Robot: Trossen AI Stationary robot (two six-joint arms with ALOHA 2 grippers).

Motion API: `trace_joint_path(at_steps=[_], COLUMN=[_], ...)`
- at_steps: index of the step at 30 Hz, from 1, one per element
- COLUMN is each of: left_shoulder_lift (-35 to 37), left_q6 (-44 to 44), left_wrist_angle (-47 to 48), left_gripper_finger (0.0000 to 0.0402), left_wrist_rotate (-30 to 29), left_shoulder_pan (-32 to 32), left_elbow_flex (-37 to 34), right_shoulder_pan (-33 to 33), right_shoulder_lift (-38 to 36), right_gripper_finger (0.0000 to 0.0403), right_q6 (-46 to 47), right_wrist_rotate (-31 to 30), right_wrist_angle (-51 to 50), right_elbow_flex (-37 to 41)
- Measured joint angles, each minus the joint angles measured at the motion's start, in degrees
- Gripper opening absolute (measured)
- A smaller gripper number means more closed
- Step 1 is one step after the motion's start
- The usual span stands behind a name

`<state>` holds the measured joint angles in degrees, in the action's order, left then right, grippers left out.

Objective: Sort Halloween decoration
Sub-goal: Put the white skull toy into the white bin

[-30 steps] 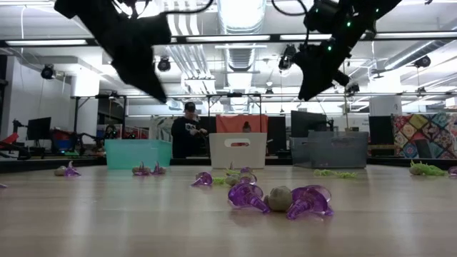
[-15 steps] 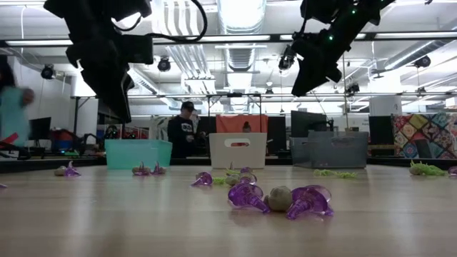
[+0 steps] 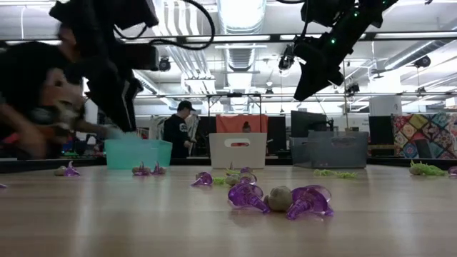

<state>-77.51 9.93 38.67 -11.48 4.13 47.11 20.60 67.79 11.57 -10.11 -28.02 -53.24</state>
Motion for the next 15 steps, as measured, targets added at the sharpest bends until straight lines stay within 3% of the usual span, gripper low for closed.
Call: trace_joint_path(at_steps=[6,15], left_shoulder_lift=[-6.5,-14.2], left_q6=[-0.6,-2.3], left_wrist_angle=[-1.9,-4.5], left_gripper_finger=[0.0167,0.0168], left_wrist_rotate=[-4.4,-4.7], left_shoulder_pan=[-0.4,-2.2], left_elbow_flex=[0.0,0.0], right_shoulder_pan=[0.0,0.0], right_shoulder_lift=[0.0,0.0], right_gripper_finger=[0.0084,0.0090], right_q6=[0.0,0.0], right_wrist_rotate=[0.0,0.0], right_wrist_angle=[0.0,0.0], right_elbow_flex=[0.0,0.0])
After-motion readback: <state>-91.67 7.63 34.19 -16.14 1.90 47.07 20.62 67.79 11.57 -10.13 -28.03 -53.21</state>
